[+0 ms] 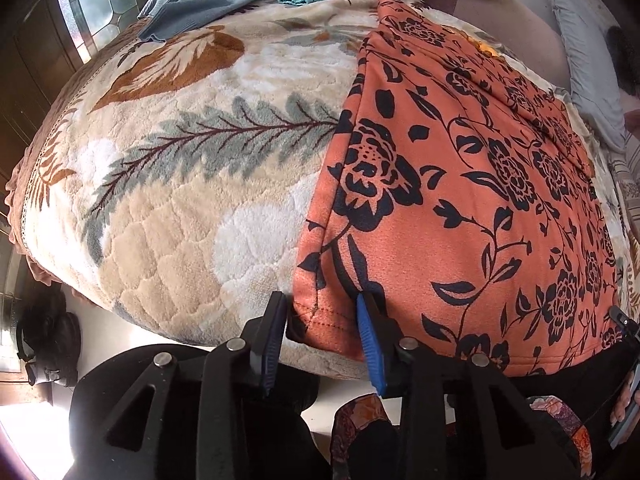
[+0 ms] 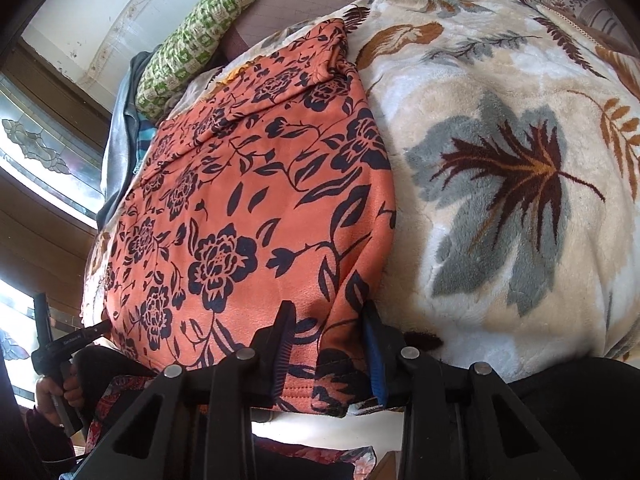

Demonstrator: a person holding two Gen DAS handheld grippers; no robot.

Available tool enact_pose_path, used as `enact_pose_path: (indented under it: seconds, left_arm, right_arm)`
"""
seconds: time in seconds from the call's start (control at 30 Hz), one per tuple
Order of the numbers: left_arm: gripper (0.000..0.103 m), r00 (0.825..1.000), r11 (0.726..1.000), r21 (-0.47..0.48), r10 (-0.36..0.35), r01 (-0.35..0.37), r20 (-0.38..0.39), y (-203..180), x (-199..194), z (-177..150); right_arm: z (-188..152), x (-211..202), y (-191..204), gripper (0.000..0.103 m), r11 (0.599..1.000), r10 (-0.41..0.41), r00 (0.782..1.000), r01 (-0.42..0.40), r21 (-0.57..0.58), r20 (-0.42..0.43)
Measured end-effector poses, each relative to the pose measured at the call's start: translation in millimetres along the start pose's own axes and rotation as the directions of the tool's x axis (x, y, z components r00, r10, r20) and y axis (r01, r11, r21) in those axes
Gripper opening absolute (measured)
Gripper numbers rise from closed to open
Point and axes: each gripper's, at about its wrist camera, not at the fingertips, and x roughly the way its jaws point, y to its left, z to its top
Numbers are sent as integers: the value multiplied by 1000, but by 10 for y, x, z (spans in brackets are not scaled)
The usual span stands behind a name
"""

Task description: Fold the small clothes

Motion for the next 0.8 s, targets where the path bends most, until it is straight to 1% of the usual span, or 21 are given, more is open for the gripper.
enact_pose_path:
  seconds: [0.07,0.13,0.17,0.2,0.27,0.33,0.4,0.43,0.53,0.6,0.7,0.8]
  left_arm:
    - [29,1000,1000,5,-18,18,1,-10,-1,-8]
    - [25,1000,1000,4,-29,29,3,-18,-6,-16]
    - [23,999,999,3,-32,32,4,-17,-7,-16]
    - [21,999,999,5,-35,35,6,-46,-6,-22]
    - [18,999,999,9,-45,45,7,-54,-26,-31]
    - [16,998,998,2,-66,66,5,-64,-15,-16]
    - [13,995,994,-16,-104,104,4,-33,-35,8]
    - [12,992,992,-26,-123,123,5,-8,-51,26]
    - [12,986,985,-41,-166,166,17,47,-118,82]
    - [12,980,978,-52,-199,200,31,80,-184,125]
    - [11,971,971,-55,-230,233,62,91,-305,187]
    - [11,960,961,-55,-265,271,90,94,-421,264]
  right_arm:
    - [19,26,-39,35,1000,15,1000,-14,25,-24]
    - [48,49,-148,36,996,22,999,-18,93,-42]
    - [54,55,-195,36,992,41,998,-36,121,-46]
    - [59,55,-222,36,990,54,997,-48,135,-47]
    - [61,47,-211,36,991,50,997,-43,130,-50]
    - [59,40,-118,33,996,20,998,-16,84,-55]
    - [61,24,-22,16,999,12,998,-10,34,-65]
    - [69,1,2,15,999,25,998,-23,29,-65]
    - [138,-89,-45,11,990,114,991,-108,94,-67]
    - [187,-160,-112,10,974,176,983,-165,158,-60]
    - [257,-261,-207,9,927,294,956,-281,249,-17]
    - [322,-323,-272,9,861,401,915,-392,325,44]
